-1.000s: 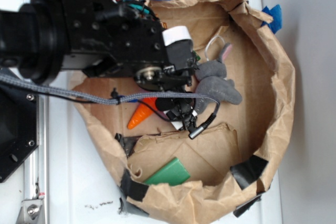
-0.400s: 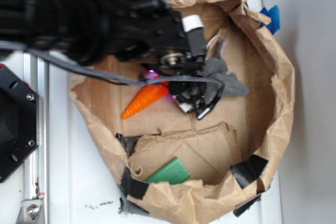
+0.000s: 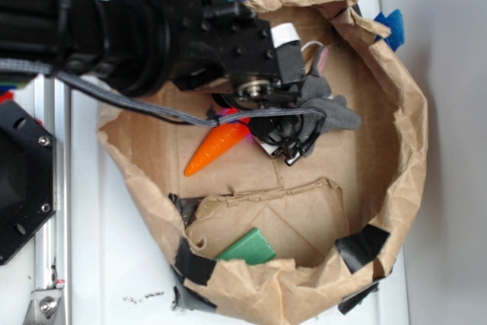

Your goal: Grab the carrot.

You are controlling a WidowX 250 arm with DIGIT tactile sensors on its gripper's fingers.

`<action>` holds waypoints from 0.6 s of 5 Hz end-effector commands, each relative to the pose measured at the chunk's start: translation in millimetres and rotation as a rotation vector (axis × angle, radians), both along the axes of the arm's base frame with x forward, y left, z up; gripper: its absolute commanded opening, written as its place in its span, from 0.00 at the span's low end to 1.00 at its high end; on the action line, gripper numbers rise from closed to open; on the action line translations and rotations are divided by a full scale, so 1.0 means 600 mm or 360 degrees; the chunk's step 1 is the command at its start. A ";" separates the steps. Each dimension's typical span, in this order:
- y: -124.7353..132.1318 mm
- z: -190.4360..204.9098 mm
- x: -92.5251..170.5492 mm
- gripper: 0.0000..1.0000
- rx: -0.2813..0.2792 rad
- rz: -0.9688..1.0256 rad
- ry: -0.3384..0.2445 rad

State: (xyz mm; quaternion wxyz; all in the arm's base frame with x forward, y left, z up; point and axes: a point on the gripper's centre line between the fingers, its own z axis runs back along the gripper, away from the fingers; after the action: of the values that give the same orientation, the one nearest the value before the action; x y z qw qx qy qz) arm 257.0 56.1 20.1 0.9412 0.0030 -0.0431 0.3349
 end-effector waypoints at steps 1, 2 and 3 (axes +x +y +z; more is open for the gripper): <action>-0.022 0.125 -0.022 0.00 0.0090 -0.0366 -0.0060; -0.023 0.209 -0.028 0.00 0.0003 -0.0442 -0.0070; -0.032 0.270 -0.025 0.00 -0.0010 -0.0528 -0.0060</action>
State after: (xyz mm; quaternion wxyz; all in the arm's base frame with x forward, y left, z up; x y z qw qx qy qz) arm 240.8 28.1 162.0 0.9845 -0.0130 -0.0240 0.1734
